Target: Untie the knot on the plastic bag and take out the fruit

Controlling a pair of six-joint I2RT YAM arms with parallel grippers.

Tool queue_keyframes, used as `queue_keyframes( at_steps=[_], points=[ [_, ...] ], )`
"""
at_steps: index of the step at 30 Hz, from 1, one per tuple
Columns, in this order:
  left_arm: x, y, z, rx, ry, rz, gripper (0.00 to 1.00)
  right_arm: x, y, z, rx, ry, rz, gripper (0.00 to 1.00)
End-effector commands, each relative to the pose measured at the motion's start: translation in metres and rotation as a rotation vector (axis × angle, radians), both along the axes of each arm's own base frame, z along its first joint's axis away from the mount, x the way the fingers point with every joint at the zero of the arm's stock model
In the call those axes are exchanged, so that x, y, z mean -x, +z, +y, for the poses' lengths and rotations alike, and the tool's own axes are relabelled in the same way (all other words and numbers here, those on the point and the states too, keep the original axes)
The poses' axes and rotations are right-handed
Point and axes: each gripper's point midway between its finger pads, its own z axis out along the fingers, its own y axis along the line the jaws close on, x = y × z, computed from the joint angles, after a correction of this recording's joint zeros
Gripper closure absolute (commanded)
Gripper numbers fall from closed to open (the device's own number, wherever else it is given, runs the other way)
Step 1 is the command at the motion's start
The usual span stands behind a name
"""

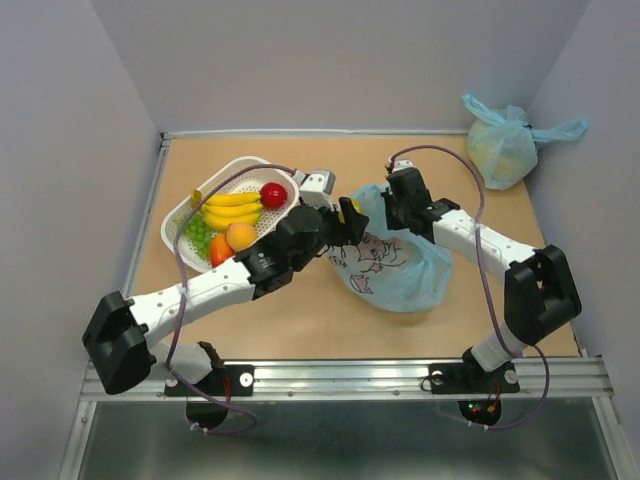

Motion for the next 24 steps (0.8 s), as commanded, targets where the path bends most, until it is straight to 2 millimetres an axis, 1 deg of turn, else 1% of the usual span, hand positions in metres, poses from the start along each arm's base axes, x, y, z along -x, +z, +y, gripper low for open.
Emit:
queue_keyframes(
  at_steps=[1,2,3,4,5,6,7,8,9,10,11,12,13,14,15,16,18,19,21,24],
  points=[
    [-0.026,0.017,0.062,0.088,0.225,-0.015,0.90,0.004,-0.002,0.000,0.003,-0.006,-0.013,0.99],
    [-0.031,0.012,0.079,0.089,0.289,0.007,0.90,0.004,-0.001,-0.001,0.005,-0.006,-0.013,0.99],
    [-0.044,-0.001,0.117,0.076,0.425,0.050,0.90,0.006,0.002,-0.001,-0.001,-0.004,-0.017,0.99],
    [-0.049,-0.008,0.136,0.075,0.483,0.074,0.90,0.007,0.001,0.000,-0.004,-0.003,-0.015,0.99],
    [-0.051,-0.024,0.152,0.064,0.521,0.112,0.90,0.008,0.004,0.001,-0.013,0.004,-0.018,1.00],
    [-0.058,-0.024,0.172,0.066,0.567,0.117,0.89,0.008,0.007,0.000,-0.016,0.004,-0.023,0.99],
    [-0.063,-0.037,0.206,0.046,0.649,0.142,0.86,0.010,0.007,0.001,-0.022,0.011,-0.022,0.99],
    [-0.065,-0.043,0.223,0.037,0.684,0.157,0.86,0.011,0.011,0.002,-0.031,0.013,-0.028,0.99],
    [-0.065,-0.055,0.238,0.015,0.716,0.176,0.85,0.012,0.012,0.002,-0.032,0.014,-0.029,0.99],
    [-0.065,-0.057,0.252,-0.004,0.741,0.174,0.82,0.013,0.013,0.002,-0.038,0.015,-0.028,1.00],
    [-0.068,-0.063,0.276,-0.013,0.801,0.186,0.79,0.013,0.016,0.002,-0.042,0.019,-0.033,0.99],
    [-0.067,-0.073,0.286,-0.029,0.823,0.206,0.75,0.014,0.016,0.004,-0.048,0.023,-0.032,0.99],
    [-0.067,-0.079,0.297,-0.049,0.840,0.216,0.63,0.015,0.018,0.004,-0.050,0.024,-0.032,1.00],
    [-0.068,-0.083,0.313,-0.056,0.878,0.227,0.56,0.014,0.019,0.005,-0.054,0.029,-0.035,0.99],
    [-0.068,-0.088,0.316,-0.061,0.873,0.244,0.42,0.014,0.023,0.005,-0.058,0.032,-0.041,0.99],
    [-0.069,-0.095,0.324,-0.087,0.879,0.259,0.33,0.013,0.026,0.006,-0.061,0.037,-0.047,0.99],
    [-0.072,-0.094,0.328,-0.102,0.885,0.259,0.19,0.013,0.030,0.007,-0.064,0.044,-0.055,0.99],
    [-0.069,-0.101,0.330,-0.129,0.886,0.288,0.13,0.013,0.033,0.007,-0.060,0.049,-0.060,0.99],
    [-0.069,-0.101,0.332,-0.158,0.883,0.294,0.08,0.011,0.038,0.008,-0.064,0.056,-0.072,0.99],
    [-0.070,-0.099,0.332,-0.177,0.872,0.288,0.05,0.010,0.045,0.010,-0.067,0.067,-0.085,0.99]
  ],
)
